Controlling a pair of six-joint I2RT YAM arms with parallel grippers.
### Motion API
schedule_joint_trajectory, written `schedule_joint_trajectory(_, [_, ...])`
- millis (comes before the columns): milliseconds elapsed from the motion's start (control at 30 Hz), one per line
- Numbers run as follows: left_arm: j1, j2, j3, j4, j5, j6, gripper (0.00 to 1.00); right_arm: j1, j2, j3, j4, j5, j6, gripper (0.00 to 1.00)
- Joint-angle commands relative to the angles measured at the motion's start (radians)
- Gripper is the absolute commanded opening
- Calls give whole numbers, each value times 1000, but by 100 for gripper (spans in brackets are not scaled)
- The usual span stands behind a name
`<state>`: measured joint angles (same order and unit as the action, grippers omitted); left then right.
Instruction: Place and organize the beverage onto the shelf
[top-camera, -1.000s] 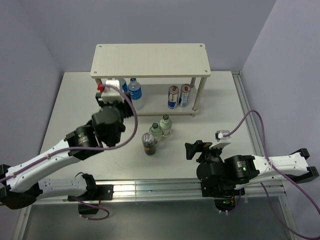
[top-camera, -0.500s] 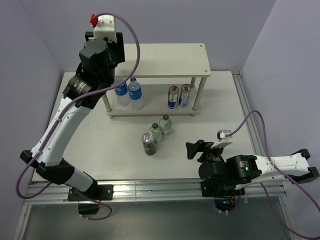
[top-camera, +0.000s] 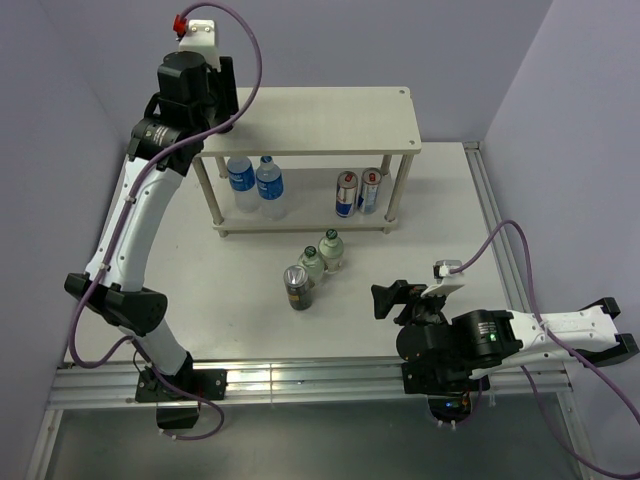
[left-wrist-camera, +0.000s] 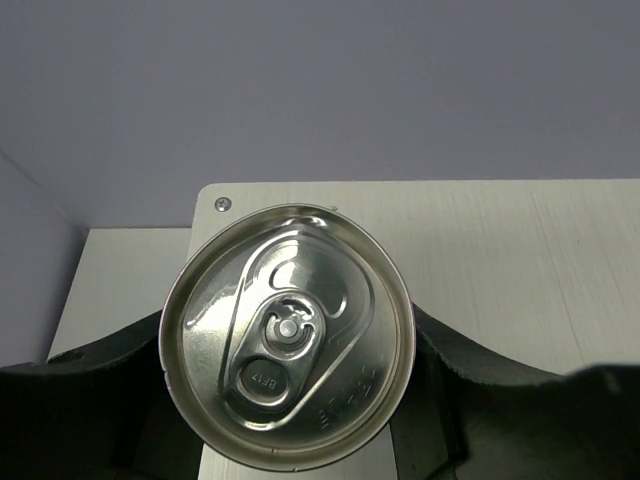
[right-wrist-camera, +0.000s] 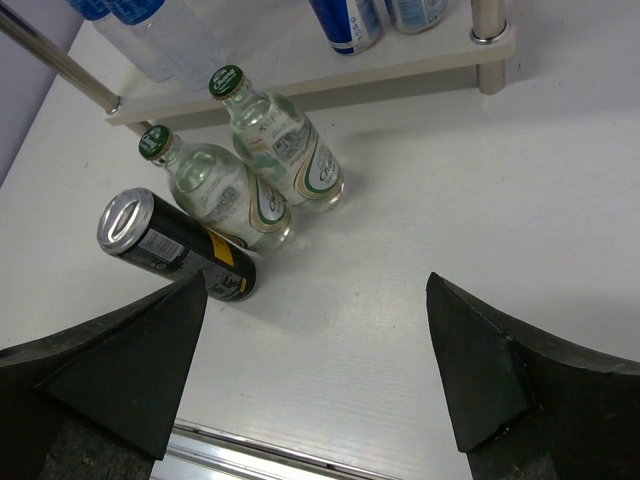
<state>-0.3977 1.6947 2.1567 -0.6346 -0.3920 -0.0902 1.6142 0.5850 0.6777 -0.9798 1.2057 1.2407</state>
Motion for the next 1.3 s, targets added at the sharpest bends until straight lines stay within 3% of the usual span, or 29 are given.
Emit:
schedule_joint_trajectory(0, [11, -21, 49, 30, 47, -37, 1, 7, 4, -4, 13, 38, 22, 97])
schedule_joint_trajectory(133, [19, -29, 25, 39, 65, -37, 17, 7, 7, -3, 12, 38, 26, 97])
schedule_joint_trajectory(167, [22, -29, 26, 38, 71, -36, 24, 7, 7, -3, 12, 40, 26, 97])
schedule_joint_trajectory(200, [22, -29, 26, 36, 73, -36, 38, 9, 6, -3, 12, 40, 26, 97])
schedule_joint_trajectory(267, [23, -20, 31, 32, 77, -32, 55, 9, 9, -1, 12, 40, 26, 97])
schedule_joint_trajectory(367, [23, -10, 31, 32, 73, -32, 67, 9, 7, -1, 12, 38, 23, 97])
schedule_joint_trajectory(833, [23, -35, -21, 58, 59, -39, 73, 9, 4, -4, 18, 38, 17, 97])
schedule_joint_trajectory(867, [23, -39, -27, 58, 58, -39, 75, 9, 4, -4, 18, 38, 17, 97])
schedule_joint_trajectory(933, [23, -52, -34, 49, 56, -43, 99, 9, 6, -4, 18, 38, 17, 97])
schedule_joint_trajectory(1267, [13, -223, -218, 73, -24, -77, 99, 9, 9, -4, 18, 38, 17, 97])
